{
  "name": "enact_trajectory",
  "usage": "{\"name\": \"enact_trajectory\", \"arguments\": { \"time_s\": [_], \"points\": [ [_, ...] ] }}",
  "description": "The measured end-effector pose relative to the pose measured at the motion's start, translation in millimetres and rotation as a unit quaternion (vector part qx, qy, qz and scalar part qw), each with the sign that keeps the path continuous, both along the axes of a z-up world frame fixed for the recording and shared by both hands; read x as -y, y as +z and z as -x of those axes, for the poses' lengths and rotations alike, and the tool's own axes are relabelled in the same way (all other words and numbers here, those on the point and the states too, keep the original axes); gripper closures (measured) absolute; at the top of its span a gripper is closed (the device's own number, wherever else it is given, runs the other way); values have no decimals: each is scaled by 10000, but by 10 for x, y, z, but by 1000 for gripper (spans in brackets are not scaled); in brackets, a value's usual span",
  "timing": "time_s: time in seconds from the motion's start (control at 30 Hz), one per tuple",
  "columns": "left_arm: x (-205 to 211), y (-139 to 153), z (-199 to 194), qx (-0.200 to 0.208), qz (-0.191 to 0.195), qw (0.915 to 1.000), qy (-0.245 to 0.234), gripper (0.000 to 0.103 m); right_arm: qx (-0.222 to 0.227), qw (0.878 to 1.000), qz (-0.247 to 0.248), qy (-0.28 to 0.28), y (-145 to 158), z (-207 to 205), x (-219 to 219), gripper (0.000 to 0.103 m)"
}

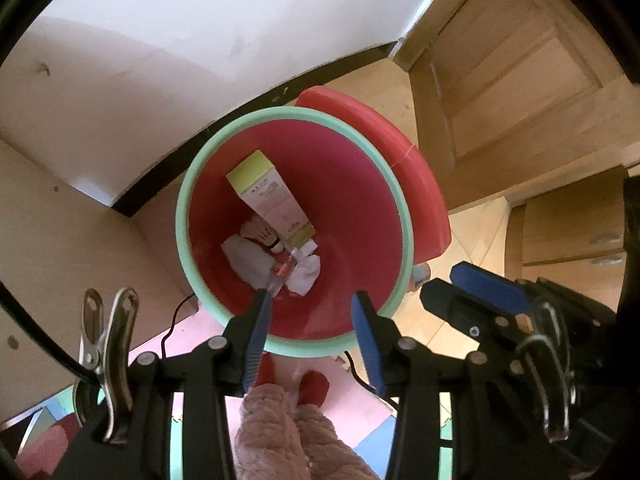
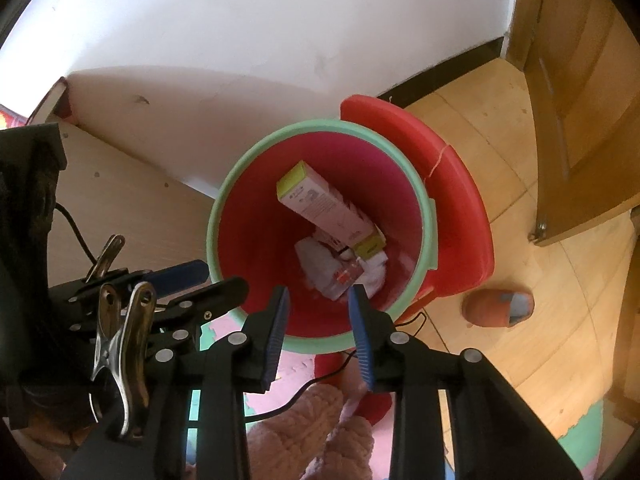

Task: Collect trash
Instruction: 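Open both tools over the bucket to drop the bottle and sock inside, then move both empty tools back toward the bed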

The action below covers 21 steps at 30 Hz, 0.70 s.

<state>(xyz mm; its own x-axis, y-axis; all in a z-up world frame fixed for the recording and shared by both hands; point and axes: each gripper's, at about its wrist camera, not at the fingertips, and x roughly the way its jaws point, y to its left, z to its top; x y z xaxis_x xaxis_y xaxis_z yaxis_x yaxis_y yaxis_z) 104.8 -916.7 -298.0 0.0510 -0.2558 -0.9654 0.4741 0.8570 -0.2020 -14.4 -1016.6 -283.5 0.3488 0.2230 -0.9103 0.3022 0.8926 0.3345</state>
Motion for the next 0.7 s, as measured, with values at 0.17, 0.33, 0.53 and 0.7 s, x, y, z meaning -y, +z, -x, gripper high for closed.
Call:
{"name": "enact_trajectory", "arguments": {
  "time_s": [0.17,0.33,0.53,0.7],
  "points": [
    [-10,121,40,61,52,10000,56,60,104,9999,-3,5,99,47,-13,71],
    [-61,300,115,187,132,9997,114,60,239,9997,54,-13,249,121,-35,71],
    [-146,541,222,321,237,9990,188,60,452,9989,92,-13,475,241,-61,70],
    [-222,773,366,453,305,9984,165,60,692,9974,201,-41,705,427,-98,70]
  ]
}}
